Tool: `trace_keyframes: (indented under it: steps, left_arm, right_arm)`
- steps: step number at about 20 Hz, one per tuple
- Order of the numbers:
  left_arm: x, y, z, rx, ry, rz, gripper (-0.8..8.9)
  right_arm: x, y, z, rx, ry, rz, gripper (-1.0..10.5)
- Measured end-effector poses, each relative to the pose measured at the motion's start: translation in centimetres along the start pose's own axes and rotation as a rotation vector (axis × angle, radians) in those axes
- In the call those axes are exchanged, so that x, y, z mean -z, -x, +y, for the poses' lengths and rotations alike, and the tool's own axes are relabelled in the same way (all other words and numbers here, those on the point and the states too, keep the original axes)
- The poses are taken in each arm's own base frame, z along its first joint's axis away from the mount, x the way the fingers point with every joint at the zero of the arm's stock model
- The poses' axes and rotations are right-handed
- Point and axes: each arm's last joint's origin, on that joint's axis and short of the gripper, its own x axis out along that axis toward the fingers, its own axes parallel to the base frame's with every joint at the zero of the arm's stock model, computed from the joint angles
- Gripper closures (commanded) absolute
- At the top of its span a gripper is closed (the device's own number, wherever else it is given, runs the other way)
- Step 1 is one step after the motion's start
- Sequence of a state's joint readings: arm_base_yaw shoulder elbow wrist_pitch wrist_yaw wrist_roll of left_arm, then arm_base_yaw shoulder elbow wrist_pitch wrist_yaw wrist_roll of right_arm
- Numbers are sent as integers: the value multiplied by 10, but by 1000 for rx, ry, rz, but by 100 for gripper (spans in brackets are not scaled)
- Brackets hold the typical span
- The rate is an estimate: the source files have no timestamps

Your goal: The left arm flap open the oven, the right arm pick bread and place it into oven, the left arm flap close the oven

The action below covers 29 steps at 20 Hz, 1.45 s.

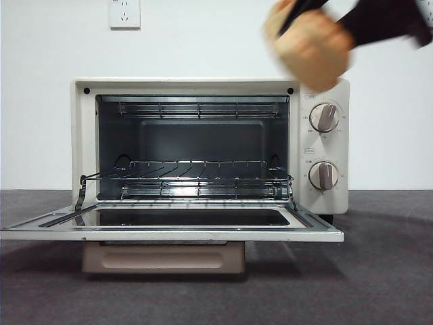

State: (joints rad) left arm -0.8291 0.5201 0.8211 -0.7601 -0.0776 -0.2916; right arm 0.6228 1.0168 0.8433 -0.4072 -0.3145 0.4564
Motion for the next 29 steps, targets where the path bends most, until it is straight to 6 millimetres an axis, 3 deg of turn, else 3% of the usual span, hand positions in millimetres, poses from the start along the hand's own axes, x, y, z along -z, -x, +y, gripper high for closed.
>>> trace_keyframes:
  steps: [5, 11, 22, 29]
  left_arm:
    - [1, 15, 2, -9, 16, -13, 798]
    - [6, 19, 4, -26, 37, 1, 798]
    - [8, 20, 6, -59, 43, 21, 798]
    - [8, 20, 6, -60, 44, 21, 798]
  right_arm:
    - [-8, -44, -6, 25, -6, -25, 798]
    - [-7, -86, -23, 90, -39, -17, 798]
    - [-39, -112, -19, 151, -75, -120, 798]
    - [-46, -130, -28, 220, -102, -121, 783]
